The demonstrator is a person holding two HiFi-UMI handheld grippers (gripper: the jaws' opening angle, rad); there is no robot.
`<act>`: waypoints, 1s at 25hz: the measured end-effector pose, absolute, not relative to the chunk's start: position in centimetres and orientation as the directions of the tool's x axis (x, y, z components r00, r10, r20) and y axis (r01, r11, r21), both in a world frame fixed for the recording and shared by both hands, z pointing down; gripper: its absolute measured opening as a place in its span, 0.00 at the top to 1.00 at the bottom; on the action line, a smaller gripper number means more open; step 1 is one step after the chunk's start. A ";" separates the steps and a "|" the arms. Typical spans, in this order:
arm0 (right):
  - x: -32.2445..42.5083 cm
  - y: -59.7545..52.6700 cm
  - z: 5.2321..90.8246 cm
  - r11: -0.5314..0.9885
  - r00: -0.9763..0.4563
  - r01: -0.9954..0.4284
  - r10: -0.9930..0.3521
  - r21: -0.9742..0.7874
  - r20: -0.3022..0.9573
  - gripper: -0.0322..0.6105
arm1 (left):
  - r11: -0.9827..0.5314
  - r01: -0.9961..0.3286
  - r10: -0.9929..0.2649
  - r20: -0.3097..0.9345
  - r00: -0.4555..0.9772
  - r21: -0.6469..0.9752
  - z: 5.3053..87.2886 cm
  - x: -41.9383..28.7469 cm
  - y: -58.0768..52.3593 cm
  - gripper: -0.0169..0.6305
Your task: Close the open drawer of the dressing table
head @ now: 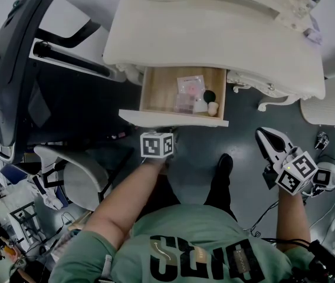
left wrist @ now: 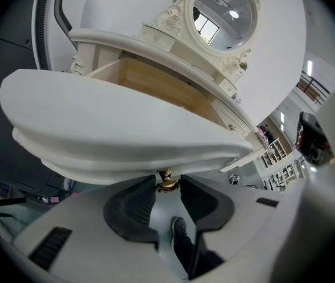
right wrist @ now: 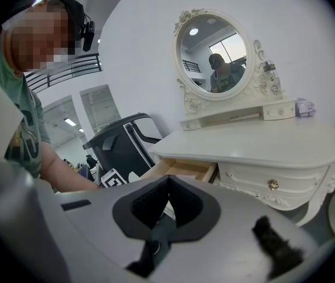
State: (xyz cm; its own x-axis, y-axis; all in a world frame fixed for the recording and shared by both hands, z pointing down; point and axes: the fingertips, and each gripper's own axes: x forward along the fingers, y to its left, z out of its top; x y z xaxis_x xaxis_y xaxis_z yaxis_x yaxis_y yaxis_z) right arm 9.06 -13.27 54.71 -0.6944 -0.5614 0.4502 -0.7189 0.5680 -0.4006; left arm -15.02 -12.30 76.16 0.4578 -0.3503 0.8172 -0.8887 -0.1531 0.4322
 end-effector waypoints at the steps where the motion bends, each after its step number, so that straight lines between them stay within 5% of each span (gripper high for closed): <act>1: 9.1 -13.2 54.7 0.567 -0.694 -0.719 -0.562 -0.401 0.450 0.93 | -0.154 -0.888 -0.351 0.816 0.459 0.433 76.1 -15.0 -12.4 0.76; 25: 9.8 -13.6 55.2 0.556 -0.691 -0.722 -0.568 -0.411 0.447 0.93 | -0.158 -0.890 -0.359 0.815 0.456 0.428 76.2 -14.7 -15.3 0.76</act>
